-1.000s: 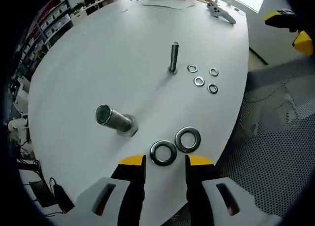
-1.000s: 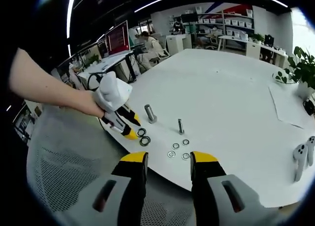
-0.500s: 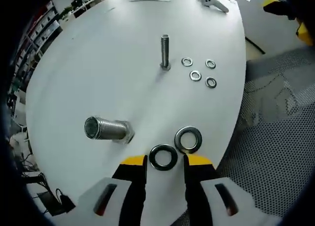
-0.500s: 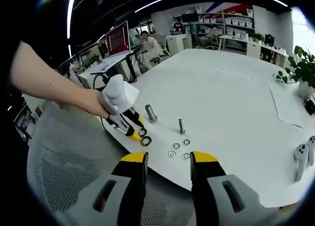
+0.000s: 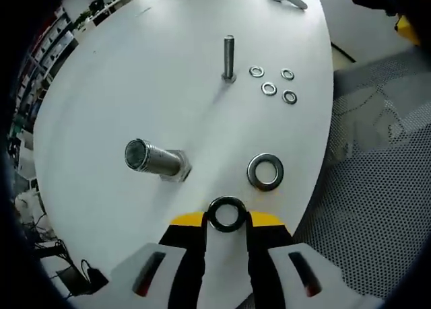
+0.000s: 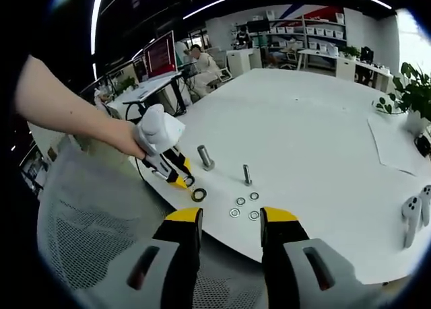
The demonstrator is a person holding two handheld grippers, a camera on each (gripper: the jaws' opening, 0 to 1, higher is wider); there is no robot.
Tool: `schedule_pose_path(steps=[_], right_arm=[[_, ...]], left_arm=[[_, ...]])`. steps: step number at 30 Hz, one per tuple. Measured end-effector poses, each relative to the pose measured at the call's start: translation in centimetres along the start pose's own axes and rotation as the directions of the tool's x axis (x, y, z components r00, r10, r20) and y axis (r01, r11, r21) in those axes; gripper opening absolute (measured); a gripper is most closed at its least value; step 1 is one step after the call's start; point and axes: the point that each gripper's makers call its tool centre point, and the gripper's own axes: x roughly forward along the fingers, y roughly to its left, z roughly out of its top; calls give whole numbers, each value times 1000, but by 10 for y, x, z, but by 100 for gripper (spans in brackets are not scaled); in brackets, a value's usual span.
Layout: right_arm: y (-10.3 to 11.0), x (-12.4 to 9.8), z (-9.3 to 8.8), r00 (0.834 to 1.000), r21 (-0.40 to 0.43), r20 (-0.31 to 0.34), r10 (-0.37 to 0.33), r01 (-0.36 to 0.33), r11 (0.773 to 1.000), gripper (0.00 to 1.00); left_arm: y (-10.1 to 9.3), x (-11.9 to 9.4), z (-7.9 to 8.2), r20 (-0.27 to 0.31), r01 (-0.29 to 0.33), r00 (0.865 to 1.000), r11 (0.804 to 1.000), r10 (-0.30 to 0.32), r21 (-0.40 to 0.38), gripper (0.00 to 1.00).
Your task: Place the washer onto the threaded stud by aligning its center hole with the stud, sliding it down to the base, and recovering from edge contact or off-axis alignment until the washer reaches the visible bottom stop.
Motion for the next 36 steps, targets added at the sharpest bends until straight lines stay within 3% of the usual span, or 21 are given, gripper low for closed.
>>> schedule_pose_path(steps=[5,11,18,19,26,30,33,36], right_arm=[[0,0,0,1000,2,0,1,-1,1000,37],[1,0,0,1000,-2,-3,6,-6,1000,37],[3,0,0,1000,-2,1,11,-11,1000,37],[3,0,1,1000,-2,2,12,-12,1000,37],[3,0,1,1000,-3,5,13,-13,1000,37],[3,0,1,1000,-1,6,14,-14,1000,37],[3,0,2,1000,1,9,15,-15,1000,37],[3,0,2,1000,2,10,17,-17,1000,37]], left_arm=[[-2,1,1,-68,8,998,997,-3,72,22],[-6,0,2,-100,18,995,996,-10,84,27],[-6,1,1,-122,16,993,996,-4,91,25],[-3,0,0,-121,8,993,995,3,95,21],[-2,-1,0,-128,4,992,998,5,67,19],[-2,-3,-2,-98,7,995,998,-2,58,18],[-2,-2,0,-43,-10,999,1000,8,-29,18],[-2,-3,-2,-46,-13,999,1000,12,-8,18]])
